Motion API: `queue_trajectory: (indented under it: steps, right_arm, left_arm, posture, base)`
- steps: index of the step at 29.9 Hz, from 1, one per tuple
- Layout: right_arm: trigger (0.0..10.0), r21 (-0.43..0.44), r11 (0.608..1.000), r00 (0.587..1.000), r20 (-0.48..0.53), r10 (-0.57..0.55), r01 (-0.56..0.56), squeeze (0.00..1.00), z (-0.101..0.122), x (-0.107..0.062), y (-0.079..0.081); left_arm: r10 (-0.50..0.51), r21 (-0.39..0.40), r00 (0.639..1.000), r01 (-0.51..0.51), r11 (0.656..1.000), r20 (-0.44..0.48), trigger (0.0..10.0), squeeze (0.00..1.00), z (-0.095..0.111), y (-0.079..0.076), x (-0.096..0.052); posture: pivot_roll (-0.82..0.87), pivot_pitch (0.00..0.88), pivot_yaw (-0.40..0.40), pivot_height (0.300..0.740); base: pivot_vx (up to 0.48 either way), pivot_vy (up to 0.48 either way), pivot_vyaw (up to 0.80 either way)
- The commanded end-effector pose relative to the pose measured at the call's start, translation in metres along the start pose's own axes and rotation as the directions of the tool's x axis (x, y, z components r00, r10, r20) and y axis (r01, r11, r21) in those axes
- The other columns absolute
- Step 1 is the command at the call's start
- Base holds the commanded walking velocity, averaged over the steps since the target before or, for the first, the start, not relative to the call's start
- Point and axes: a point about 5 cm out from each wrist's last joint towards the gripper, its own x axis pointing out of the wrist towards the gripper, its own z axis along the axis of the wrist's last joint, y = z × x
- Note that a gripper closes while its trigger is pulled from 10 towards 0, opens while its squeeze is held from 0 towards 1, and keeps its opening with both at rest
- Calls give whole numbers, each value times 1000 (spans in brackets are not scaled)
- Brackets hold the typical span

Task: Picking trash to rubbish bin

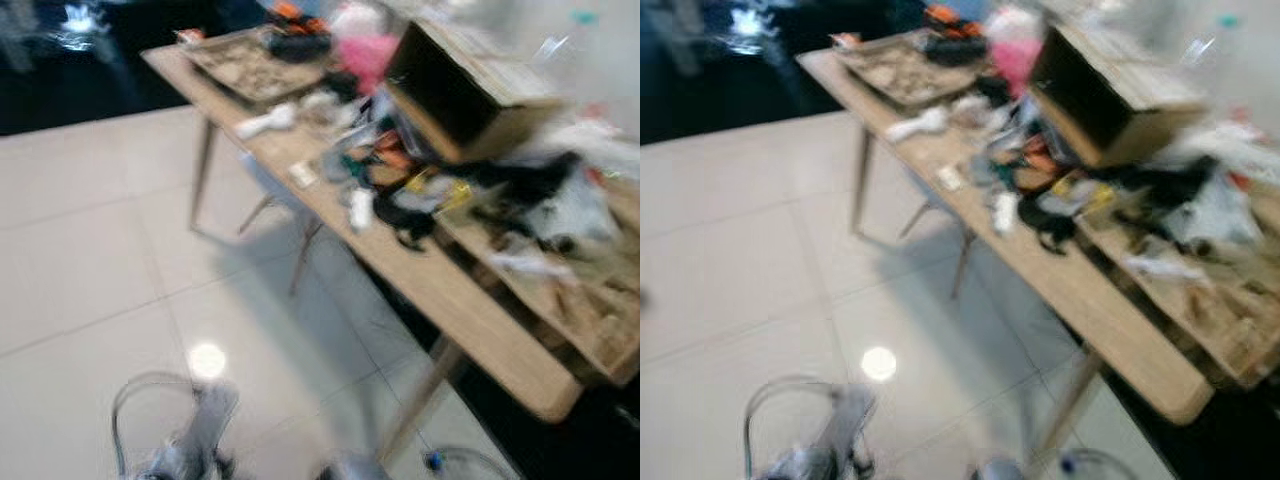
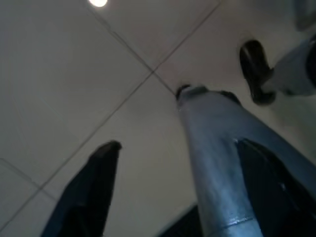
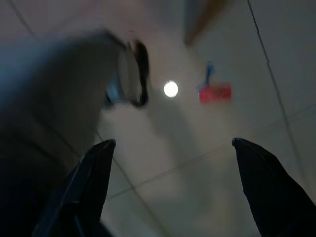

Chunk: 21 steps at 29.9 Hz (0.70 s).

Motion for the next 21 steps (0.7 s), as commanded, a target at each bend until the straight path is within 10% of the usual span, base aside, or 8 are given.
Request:
queue_trajectory:
  steps: [1, 21]
  right_arm:
    - [10000, 8, 1000, 1000, -20, 20, -19, 0, -8, -1, 3]
    - [10000, 14, 999, 996, -68, 48, -48, 0, -10, 3, 19]
  left_arm:
    - [-12, -2, 999, 12, 1000, -38, 10000, 0, -10, -3, 0]
    - [26, -67, 999, -28, 997, -26, 10000, 0, -12, -2, 0]
  posture:
    - [99, 57, -52, 740]
    - [100, 68, -53, 740]
  base:
    - [330, 0, 0]
    - [248, 0, -279]
